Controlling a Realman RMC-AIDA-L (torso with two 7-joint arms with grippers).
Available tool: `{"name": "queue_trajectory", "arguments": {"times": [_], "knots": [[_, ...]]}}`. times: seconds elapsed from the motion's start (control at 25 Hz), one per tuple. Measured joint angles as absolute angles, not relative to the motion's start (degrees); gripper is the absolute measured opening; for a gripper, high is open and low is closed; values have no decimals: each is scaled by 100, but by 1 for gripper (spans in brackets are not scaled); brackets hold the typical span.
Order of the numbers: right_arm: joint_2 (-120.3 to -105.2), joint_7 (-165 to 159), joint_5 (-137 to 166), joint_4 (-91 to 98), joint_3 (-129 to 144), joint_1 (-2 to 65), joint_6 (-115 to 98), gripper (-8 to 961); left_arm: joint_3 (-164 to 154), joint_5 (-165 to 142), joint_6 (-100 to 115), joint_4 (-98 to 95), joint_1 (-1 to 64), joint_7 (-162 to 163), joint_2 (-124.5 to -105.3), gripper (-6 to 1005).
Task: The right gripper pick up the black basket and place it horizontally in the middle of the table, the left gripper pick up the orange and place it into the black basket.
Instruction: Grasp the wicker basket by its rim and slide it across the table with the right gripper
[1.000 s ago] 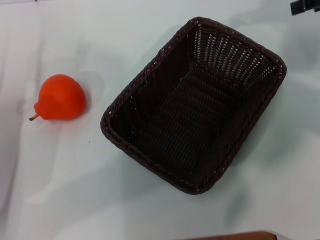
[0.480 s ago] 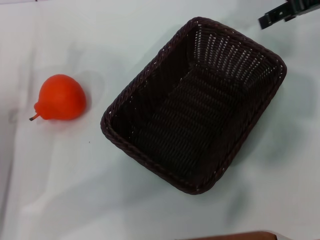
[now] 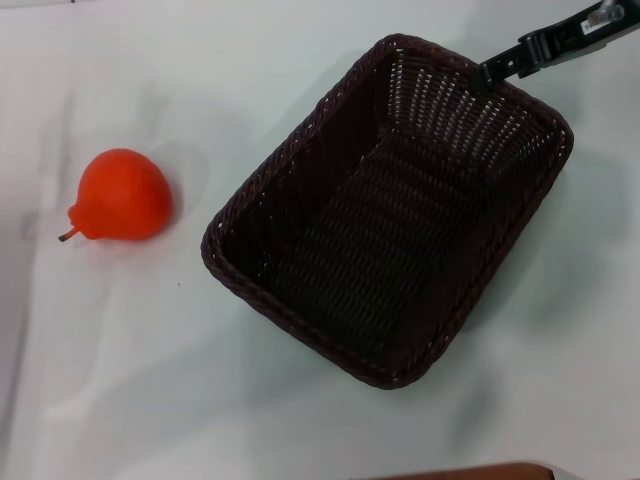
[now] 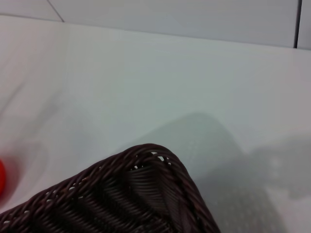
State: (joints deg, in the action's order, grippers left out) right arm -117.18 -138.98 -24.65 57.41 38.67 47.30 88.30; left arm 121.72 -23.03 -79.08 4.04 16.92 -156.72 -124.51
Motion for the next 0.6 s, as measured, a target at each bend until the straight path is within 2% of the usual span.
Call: {"name": "queue_trajectory", "arguments": {"times": [0.36,0.6], "knots": [[-11884,-13749,-2473,5275,3889,4743,8136,777,12172,-2303,-7839,431,1723,-15676,-12438,887],[-11870,-13732,-2671,5190,3907,4706,8140,571,12172,-2303,-7821,431,1731,-15678,-12436,887]]}}
